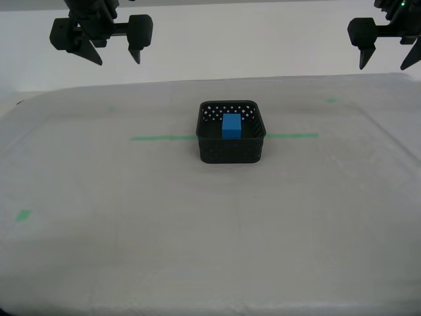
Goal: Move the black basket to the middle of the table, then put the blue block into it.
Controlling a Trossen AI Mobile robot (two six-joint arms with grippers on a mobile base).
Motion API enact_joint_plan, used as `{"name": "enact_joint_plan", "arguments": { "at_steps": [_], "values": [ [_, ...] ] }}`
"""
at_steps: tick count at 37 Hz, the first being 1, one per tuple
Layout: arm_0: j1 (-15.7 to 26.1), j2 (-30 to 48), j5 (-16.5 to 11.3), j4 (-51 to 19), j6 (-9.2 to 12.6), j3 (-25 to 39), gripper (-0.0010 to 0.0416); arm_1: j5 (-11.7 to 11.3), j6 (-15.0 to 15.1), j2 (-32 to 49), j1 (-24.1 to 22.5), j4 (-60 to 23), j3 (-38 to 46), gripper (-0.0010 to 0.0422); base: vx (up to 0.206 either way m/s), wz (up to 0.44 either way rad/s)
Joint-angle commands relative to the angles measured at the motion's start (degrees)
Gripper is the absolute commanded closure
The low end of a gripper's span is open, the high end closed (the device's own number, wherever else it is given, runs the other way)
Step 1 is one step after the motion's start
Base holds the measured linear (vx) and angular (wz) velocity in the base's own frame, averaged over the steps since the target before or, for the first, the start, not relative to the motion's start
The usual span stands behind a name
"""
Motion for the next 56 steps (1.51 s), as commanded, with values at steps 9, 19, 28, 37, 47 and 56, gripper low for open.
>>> {"name": "enact_joint_plan", "arguments": {
  "at_steps": [9, 19, 28, 37, 47, 56],
  "values": [
    [0.0, -0.04, -0.04, 0.07, 0.09, 0.09, 0.0007, 0.17, 0.09, -0.07, 0.0, 0.07, 0.04, 0.0012, 0.0, 0.0],
    [0.0, -0.04, -0.04, 0.07, 0.09, 0.09, 0.0007, 0.17, 0.09, -0.07, 0.0, 0.07, 0.04, 0.0012, 0.0, 0.0],
    [0.0, -0.04, -0.04, 0.04, 0.09, 0.09, 0.0007, 0.17, 0.09, -0.07, 0.0, 0.07, 0.04, 0.0012, 0.0, 0.0],
    [0.0, -0.04, -0.04, 0.04, 0.11, 0.09, 0.0007, 0.17, 0.09, -0.07, 0.0, 0.07, 0.04, 0.0012, 0.0, 0.0],
    [0.0, -0.04, -0.04, 0.07, 0.09, 0.09, 0.0007, 0.17, 0.09, -0.07, 0.0, 0.07, 0.04, 0.0012, 0.0, 0.0],
    [0.0, -0.04, -0.04, 0.07, 0.11, 0.09, 0.0007, 0.17, 0.09, -0.07, 0.0, 0.07, 0.04, 0.0012, 0.0, 0.0]
  ]
}}
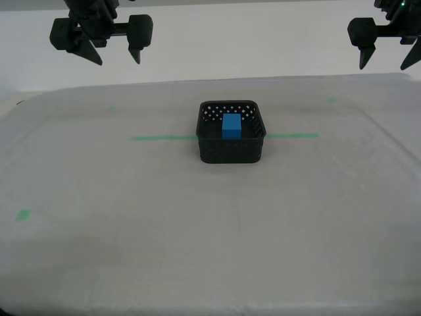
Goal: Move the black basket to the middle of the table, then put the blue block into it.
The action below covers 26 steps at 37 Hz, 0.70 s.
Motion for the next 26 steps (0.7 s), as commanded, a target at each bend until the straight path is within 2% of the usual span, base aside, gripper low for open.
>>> {"name": "enact_joint_plan", "arguments": {
  "at_steps": [1, 26],
  "values": [
    [0.02, -0.04, -0.04, 0.07, 0.11, 0.09, 0.0007, 0.15, 0.09, -0.07, 0.0, 0.07, 0.04, 0.0012, 0.0, 0.0],
    [0.02, -0.04, -0.04, 0.07, 0.11, 0.09, 0.0007, 0.15, 0.09, -0.07, 0.0, 0.07, 0.04, 0.0012, 0.0, 0.0]
  ]
}}
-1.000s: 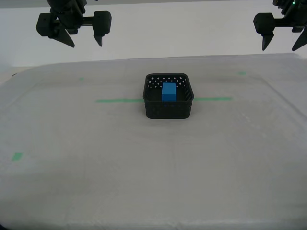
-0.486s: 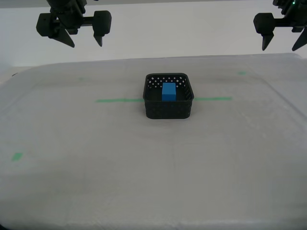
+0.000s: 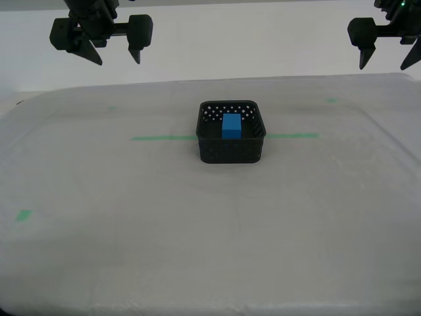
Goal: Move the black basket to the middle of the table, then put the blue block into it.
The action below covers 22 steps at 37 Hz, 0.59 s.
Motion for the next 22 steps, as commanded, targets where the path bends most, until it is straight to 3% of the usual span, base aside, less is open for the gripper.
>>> {"name": "enact_joint_plan", "arguments": {
  "at_steps": [1, 22],
  "values": [
    [0.02, -0.04, -0.04, 0.04, 0.09, 0.09, 0.0007, 0.17, 0.09, -0.07, 0.0, 0.07, 0.04, 0.0012, 0.0, 0.0],
    [0.02, -0.04, -0.04, 0.04, 0.09, 0.09, 0.0007, 0.17, 0.09, -0.07, 0.0, 0.07, 0.04, 0.0012, 0.0, 0.0]
  ]
}}
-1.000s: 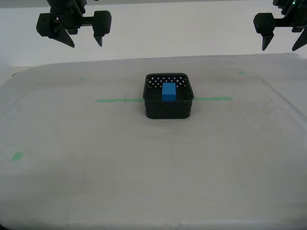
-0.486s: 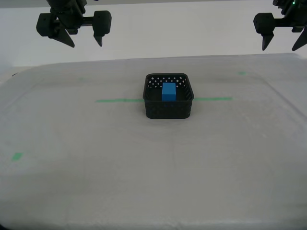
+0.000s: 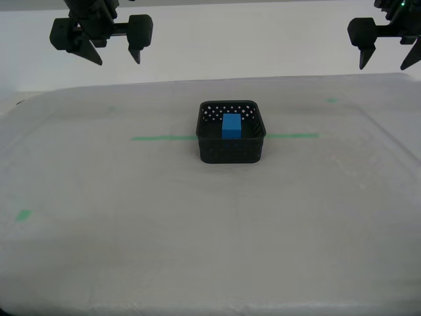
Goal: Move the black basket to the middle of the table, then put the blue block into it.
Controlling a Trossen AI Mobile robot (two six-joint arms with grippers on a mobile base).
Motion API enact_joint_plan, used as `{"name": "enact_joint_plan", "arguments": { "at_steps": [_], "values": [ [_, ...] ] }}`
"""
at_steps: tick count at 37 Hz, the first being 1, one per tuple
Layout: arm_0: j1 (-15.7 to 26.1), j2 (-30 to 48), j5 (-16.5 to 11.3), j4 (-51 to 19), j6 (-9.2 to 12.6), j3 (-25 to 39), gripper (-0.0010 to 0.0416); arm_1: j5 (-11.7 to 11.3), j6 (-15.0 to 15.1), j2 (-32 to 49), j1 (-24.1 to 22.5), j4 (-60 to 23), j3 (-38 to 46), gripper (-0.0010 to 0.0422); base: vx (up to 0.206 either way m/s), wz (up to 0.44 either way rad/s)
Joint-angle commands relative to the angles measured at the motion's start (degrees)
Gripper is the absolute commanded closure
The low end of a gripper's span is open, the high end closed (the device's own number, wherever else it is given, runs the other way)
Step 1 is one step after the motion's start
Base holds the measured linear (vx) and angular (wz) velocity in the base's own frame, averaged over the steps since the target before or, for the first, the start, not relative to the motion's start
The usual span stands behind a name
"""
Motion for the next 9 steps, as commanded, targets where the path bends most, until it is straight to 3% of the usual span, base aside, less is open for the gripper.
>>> {"name": "enact_joint_plan", "arguments": {
  "at_steps": [1, 9],
  "values": [
    [0.0, -0.04, -0.04, 0.07, 0.09, 0.09, 0.0007, 0.17, 0.11, -0.07, 0.0, 0.07, 0.04, 0.0012, 0.0, 0.0],
    [0.0, -0.04, -0.04, 0.07, 0.09, 0.09, 0.0007, 0.17, 0.11, -0.07, 0.0, 0.07, 0.04, 0.0012, 0.0, 0.0]
  ]
}}
